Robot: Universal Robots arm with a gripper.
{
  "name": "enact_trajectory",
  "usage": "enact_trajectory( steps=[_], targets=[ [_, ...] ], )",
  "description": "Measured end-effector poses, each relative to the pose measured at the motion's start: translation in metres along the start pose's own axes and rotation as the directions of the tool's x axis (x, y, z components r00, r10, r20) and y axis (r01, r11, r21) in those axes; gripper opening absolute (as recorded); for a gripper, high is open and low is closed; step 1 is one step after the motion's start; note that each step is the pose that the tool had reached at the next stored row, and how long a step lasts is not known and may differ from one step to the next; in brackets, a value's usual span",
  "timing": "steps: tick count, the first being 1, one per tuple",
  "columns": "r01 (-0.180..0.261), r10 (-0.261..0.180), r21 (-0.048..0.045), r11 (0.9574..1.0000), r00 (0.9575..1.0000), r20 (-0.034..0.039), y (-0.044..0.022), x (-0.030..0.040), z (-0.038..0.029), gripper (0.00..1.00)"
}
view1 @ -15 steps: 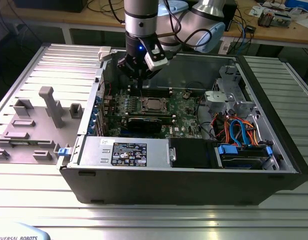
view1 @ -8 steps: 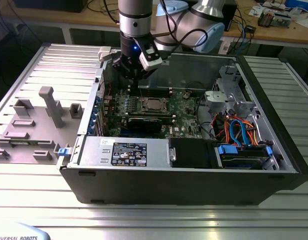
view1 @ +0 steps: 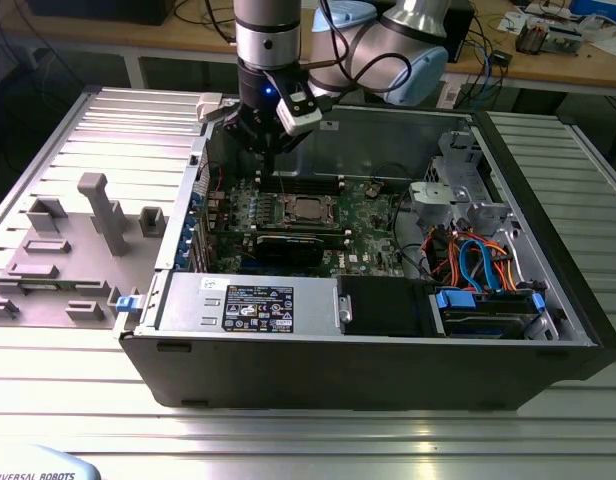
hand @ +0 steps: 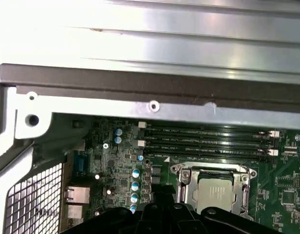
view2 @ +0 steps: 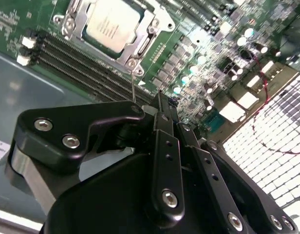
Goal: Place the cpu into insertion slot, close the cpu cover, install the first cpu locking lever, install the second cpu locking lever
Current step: 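Install the first cpu locking lever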
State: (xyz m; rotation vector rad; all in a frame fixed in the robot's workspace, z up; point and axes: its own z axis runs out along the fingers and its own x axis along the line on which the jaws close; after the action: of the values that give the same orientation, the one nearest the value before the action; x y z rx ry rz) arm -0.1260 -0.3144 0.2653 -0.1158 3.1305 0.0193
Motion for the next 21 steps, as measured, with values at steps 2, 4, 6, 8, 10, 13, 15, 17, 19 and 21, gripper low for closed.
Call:
enact_trajectory(
  steps=[2,4,6,8,10,13,15,17,19,21],
  targets=[
    [0.007,-0.007,0.0001,1.0000,1.0000,-0.0002,0.0035,-0.0003,0.0006,0.11],
    [0.011,-0.011,0.0005,0.9999,0.9999,-0.0003,0.0052,-0.0011,0.0010,0.11],
    [0.013,-0.013,0.0005,0.9999,0.9999,-0.0003,0.0054,-0.0031,0.0011,0.11],
    [0.013,-0.013,0.0006,0.9999,0.9999,-0.0003,0.0053,-0.0059,0.0011,0.11],
    [0.014,-0.014,0.0005,0.9999,0.9999,-0.0002,0.0050,-0.0099,0.0012,0.11],
    [0.015,-0.015,0.0005,0.9999,0.9999,-0.0004,0.0045,-0.0166,0.0012,0.11],
    [0.015,-0.015,0.0005,0.9999,0.9999,-0.0003,0.0045,-0.0169,0.0012,0.11],
    [0.015,-0.015,0.0005,0.9999,0.9999,-0.0003,0.0044,-0.0177,0.0013,0.11],
    [0.015,-0.015,0.0005,0.9999,0.9999,-0.0003,0.0044,-0.0177,0.0013,0.11],
    [0.015,-0.015,0.0005,0.9999,0.9999,-0.0003,0.0044,-0.0178,0.0013,0.11]
  ],
)
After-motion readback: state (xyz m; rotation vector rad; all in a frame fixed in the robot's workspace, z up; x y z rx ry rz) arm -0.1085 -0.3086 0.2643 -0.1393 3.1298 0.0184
